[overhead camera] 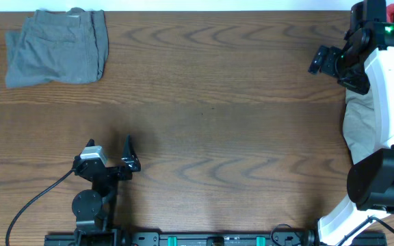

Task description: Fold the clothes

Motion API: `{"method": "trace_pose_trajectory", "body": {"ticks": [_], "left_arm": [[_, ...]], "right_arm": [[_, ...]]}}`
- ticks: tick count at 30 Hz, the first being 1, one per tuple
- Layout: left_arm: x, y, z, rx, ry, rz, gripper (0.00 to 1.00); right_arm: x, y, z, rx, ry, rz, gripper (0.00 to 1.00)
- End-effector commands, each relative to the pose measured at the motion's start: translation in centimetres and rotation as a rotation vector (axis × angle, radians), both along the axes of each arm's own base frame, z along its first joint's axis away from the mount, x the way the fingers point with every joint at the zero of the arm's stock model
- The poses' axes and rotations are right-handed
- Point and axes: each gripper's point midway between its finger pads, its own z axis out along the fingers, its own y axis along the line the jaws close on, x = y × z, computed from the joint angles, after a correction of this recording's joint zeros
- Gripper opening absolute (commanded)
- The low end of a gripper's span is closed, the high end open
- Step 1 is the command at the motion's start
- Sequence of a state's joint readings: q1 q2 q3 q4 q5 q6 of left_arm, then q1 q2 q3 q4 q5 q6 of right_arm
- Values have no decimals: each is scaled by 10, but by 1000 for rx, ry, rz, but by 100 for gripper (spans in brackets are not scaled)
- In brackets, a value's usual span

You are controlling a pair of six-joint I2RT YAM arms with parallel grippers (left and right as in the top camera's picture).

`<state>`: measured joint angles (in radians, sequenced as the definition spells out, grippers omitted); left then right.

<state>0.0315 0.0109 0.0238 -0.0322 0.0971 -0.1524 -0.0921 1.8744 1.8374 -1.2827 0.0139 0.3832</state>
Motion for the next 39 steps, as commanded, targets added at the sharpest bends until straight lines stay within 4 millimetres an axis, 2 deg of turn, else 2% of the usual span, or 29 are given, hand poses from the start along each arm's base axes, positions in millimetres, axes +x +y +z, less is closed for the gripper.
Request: {"method": "trace_pose_trajectory", "body": {"ticks": [1,7,11,16,20,21,25,29,31,34,39], "left_arm": [[-1,0,-15,13,42,0,98],[-1,0,-15,13,42,0,98],[-1,0,-15,13,42,0,98],[-1,0,-15,13,42,0,98],[-1,0,-15,13,42,0,98],[-1,0,-15,13,42,0,98],[-1,0,-15,13,42,0,98],[-1,0,-15,13,42,0,98],[-1,0,-15,13,42,0,98],[-1,0,-15,13,42,0,98],[-1,0,-15,13,42,0,98]], "right_arm": [[0,-4,1,6,-5,-23,99],[0,-2,1,6,-4,-18,99],[-2,4,17,3,-44,-3,99],[-18,21,74,-6,-197,38,99],[-45,44,131,-6,-358,96,99],[-51,47,139,-8,-378,110,99],[-84,45,186,-90,-524,150,99],[-112,43,212,-92,-665,142,99],[-122,43,213,-95,-719,142,99],[-136,44,202,-102,-806,163,99],[-155,55,170,-78,-968,230,99]]}}
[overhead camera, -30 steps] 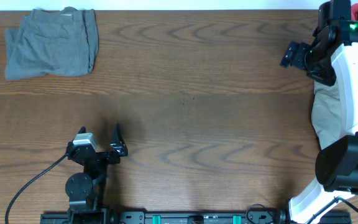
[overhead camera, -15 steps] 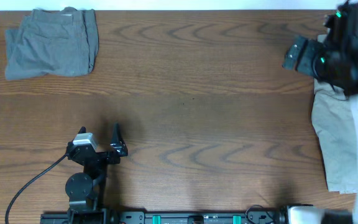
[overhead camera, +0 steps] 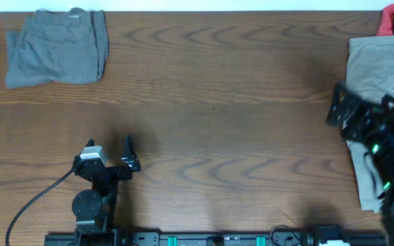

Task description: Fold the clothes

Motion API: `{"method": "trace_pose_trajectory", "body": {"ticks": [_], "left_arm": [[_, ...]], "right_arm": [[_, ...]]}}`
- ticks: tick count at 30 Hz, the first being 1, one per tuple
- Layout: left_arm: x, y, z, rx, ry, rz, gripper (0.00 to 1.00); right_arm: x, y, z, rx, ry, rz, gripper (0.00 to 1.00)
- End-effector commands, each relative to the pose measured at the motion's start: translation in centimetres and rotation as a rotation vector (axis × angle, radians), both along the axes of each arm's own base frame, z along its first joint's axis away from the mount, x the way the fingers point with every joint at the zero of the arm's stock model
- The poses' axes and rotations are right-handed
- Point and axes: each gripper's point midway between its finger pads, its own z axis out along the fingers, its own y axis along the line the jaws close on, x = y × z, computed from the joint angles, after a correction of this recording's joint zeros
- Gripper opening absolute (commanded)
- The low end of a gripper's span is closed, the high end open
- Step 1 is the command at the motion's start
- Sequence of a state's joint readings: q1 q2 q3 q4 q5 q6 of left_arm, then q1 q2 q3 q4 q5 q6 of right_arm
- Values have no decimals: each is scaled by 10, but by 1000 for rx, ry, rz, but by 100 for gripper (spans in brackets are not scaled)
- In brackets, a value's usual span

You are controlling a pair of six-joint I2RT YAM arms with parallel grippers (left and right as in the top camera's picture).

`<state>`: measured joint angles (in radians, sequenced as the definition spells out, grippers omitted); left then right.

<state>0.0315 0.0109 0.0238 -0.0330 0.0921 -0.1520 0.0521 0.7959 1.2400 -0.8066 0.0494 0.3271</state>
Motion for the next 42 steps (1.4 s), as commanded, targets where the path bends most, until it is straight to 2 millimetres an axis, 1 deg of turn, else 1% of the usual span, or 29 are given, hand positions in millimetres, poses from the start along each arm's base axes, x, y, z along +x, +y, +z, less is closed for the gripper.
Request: {"method": "trace_pose_trajectory", "body": {"ticks": [1,3,5,9,12,15,19,23,28,36,42], "left_arm": [[0,-1,-15,12,41,-5,98],[-1,-1,-15,12,42,-5,98],[0,-1,-15,12,41,-5,98],[0,-1,-15,12,41,-5,98],[0,-1,-15,12,41,-5,98],[0,-1,-15,12,41,-5,98],[0,-1,-15,12,41,-5,98],[0,-1,-15,12,41,-5,98],[0,-1,-15,12,41,-5,98],[0,-1,-15,12,41,-5,98],[0,-1,-15,12,41,-5,98]], "right_arm": [[-14,13,-33,-30,-41,93,99],[-23,18,-48,-34,-94,125,99],[-31,18,-65,-33,-130,127,99],[-39,17,-100,-34,-175,126,99],[-39,17,-124,-34,-197,127,99],[-35,17,-144,-33,-229,125,99],[-28,17,-165,-31,-275,129,99],[-24,19,-180,-26,-325,154,99],[-19,14,-191,-37,-349,135,99],[-15,12,-212,-172,-322,154,99],[-15,12,-214,-231,-317,167,99]]}}
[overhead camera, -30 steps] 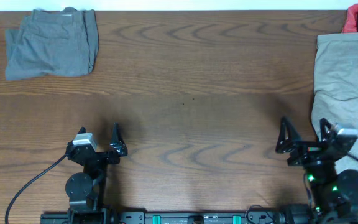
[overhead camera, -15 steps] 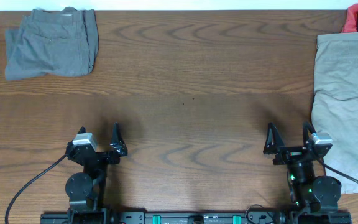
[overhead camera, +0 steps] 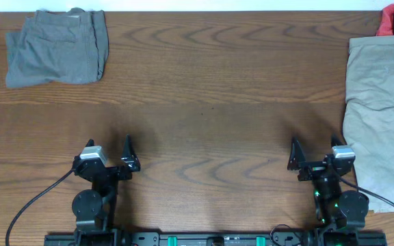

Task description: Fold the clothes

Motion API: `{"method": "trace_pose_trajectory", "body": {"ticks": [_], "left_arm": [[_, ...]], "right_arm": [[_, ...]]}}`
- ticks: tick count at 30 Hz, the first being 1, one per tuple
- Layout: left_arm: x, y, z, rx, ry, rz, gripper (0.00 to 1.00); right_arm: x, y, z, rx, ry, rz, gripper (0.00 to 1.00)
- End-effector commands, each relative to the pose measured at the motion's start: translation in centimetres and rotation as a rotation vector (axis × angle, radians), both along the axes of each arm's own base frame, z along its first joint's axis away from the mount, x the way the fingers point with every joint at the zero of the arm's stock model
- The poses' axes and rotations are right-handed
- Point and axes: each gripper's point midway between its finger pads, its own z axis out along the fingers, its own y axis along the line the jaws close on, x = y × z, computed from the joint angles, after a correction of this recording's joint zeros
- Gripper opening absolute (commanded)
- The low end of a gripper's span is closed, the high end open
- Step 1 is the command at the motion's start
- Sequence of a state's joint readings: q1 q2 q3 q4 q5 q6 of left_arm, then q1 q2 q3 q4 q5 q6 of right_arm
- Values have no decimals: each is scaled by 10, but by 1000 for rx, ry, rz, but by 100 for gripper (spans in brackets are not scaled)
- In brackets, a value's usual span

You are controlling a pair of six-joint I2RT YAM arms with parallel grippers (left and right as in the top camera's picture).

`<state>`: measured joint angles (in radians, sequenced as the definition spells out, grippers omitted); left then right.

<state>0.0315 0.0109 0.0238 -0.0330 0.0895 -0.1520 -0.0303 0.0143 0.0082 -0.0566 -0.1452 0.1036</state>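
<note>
A grey garment (overhead camera: 57, 48) lies folded at the table's far left corner. At the right edge a beige garment (overhead camera: 378, 116) is spread out flat and runs off the frame. My left gripper (overhead camera: 109, 149) rests low at the front left, jaws open and empty. Mirroring it at the front right, my right gripper (overhead camera: 313, 145) is also open and empty, just left of the beige garment.
A red and black item (overhead camera: 393, 19) peeks in at the far right corner. Cables (overhead camera: 26, 205) trail from both arm bases along the front edge. The wooden table (overhead camera: 211, 102) spans the whole view.
My right arm has moved from mid-right over the beige garment down to its base pose at the front right. The beige garment now shows fully. The left arm is unchanged.
My right arm first reached up to the far right corner, covering most of the beige garment. Then it was lower, blurred, over the garment's left side. Now it sits at the front right, open. The grey garment and left arm stayed put throughout.
</note>
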Motion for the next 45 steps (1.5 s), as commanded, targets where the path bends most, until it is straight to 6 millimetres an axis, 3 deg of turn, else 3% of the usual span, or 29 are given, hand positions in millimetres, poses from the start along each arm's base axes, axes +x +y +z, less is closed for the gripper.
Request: {"method": "trace_pose_trajectory", "body": {"ticks": [1,45], "left_arm": [[-1,-1,-15,12,42,-8,98],[0,-1,-15,12,41,-8,98]], "right_arm": [[0,-1,0,-55,-10,4,99],[0,-9,0,-7,-4,-34,99]]}}
